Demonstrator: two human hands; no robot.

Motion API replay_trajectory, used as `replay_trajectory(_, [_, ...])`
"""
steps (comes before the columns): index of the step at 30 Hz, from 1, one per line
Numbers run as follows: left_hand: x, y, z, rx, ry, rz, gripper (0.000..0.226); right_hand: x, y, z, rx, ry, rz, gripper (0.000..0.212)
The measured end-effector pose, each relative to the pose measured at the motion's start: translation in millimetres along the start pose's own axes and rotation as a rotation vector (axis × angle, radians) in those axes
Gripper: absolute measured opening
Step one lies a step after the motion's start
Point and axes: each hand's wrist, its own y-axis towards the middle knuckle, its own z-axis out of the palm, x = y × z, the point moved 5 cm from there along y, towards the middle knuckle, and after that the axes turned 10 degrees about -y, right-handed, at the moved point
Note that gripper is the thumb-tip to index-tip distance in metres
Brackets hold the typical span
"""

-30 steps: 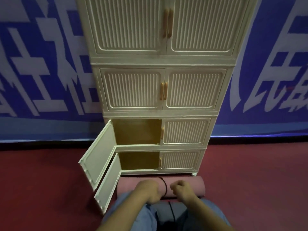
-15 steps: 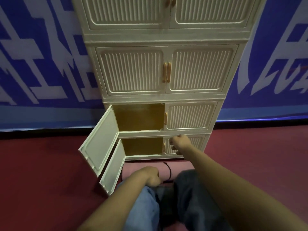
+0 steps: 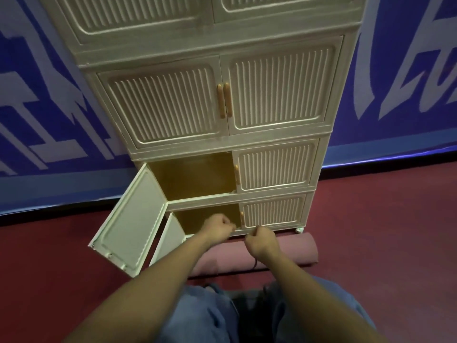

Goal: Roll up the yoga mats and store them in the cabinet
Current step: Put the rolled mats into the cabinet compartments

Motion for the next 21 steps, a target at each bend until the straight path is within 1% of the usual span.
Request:
replay_trajectory(2, [-18, 30, 0, -0.124, -0.193, -0.048, 0.026, -7, 17, 0, 0.004, -0.001, 0.008, 0.013])
replay_trajectory(4, [-35, 56, 5, -0.208, -0.318, -0.071, 0.045, -15, 33, -4, -0.009, 0.041, 0.022, 0.015])
replay_trajectory(5, [-44, 69, 7, -0.233, -0.373, -0.072, 0.054, -21, 41, -6, -0.022, 0.08, 0.035, 0.014])
replay_trajectory(7, [-65, 95, 7, -0.262, -0.471, -0.047, 0.067, -33, 54, -8, -0.037, 0.156, 0.08, 0.02])
replay_trajectory(9, [-86, 123, 0, -0.302, -0.496, 0.008, 0.071, -43, 69, -7, -0.03, 0.218, 0.12, 0.022])
replay_trajectory(11, [-104, 148, -2, -0.31, -0.447, 0.069, 0.065, -53, 84, -9, -0.032, 0.235, 0.138, 0.022])
replay_trajectory(13, [-108, 165, 5, -0.301, -0.441, 0.113, 0.057, -63, 96, -15, -0.052, 0.193, 0.15, 0.023])
replay_trajectory(15, [-98, 165, 17, -0.334, -0.479, 0.164, 0.045, -71, 107, -18, -0.058, 0.116, 0.149, 0.029])
replay_trajectory(16, [-86, 158, 24, -0.352, -0.493, 0.22, 0.039, -72, 110, -14, -0.047, 0.069, 0.14, 0.032])
replay_trajectory(18, [-63, 134, 40, -0.358, -0.461, 0.398, 0.033, -63, 112, -2, 0.048, -0.008, 0.104, 0.03])
replay_trajectory(19, [-52, 120, 49, -0.318, -0.434, 0.494, 0.03, -58, 112, 8, 0.134, -0.027, 0.087, 0.024])
replay_trajectory(20, [-42, 110, 57, -0.26, -0.389, 0.577, 0.027, -54, 109, 21, 0.256, -0.049, 0.073, 0.018])
replay_trajectory(21, [-32, 102, 65, -0.202, -0.301, 0.654, 0.027, -50, 100, 33, 0.404, -0.086, 0.064, 0.018])
